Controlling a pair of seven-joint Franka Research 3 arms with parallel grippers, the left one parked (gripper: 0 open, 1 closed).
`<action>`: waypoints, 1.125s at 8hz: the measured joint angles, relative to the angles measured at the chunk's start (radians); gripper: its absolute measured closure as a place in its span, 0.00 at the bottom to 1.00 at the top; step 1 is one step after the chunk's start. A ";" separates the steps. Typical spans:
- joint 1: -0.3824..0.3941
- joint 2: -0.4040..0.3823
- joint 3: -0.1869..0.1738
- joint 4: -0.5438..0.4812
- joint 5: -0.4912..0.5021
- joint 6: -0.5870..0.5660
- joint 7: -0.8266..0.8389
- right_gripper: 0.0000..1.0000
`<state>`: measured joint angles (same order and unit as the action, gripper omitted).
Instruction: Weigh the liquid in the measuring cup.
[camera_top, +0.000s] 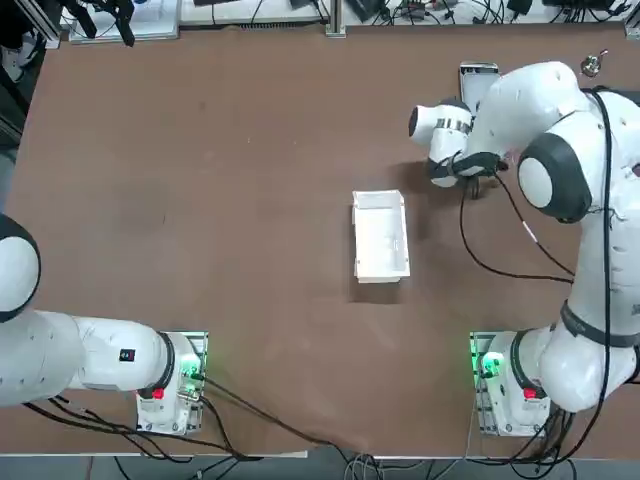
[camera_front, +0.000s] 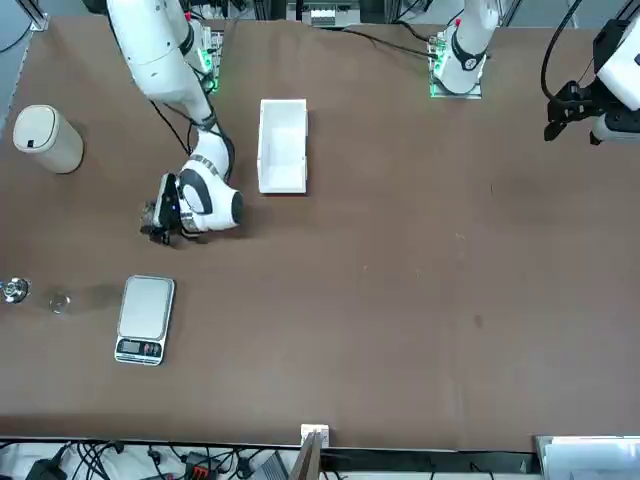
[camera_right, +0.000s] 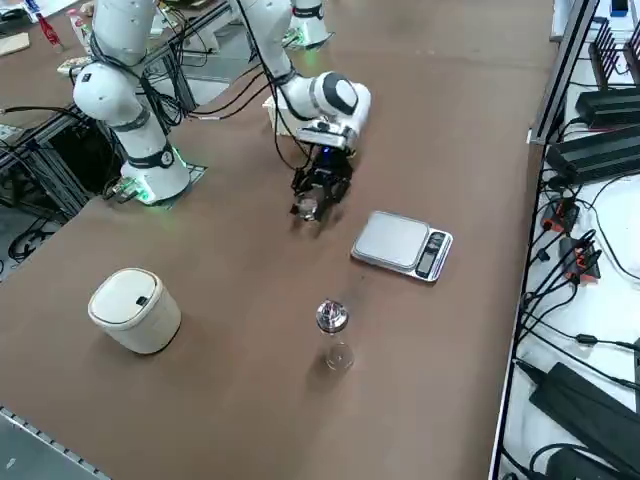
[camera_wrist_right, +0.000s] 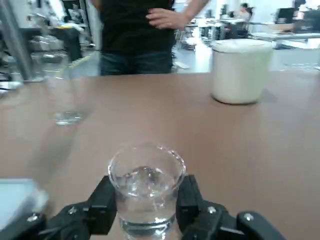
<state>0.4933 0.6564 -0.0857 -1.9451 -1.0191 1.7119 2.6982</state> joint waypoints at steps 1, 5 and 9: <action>0.004 0.000 0.001 0.030 -0.049 -0.001 -0.018 0.38; -0.020 0.004 -0.003 0.122 -0.245 0.123 -0.155 0.38; -0.101 0.066 -0.004 0.225 -0.362 0.277 -0.306 0.38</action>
<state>0.3924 0.7227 -0.0897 -1.7198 -1.3814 1.9885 2.3919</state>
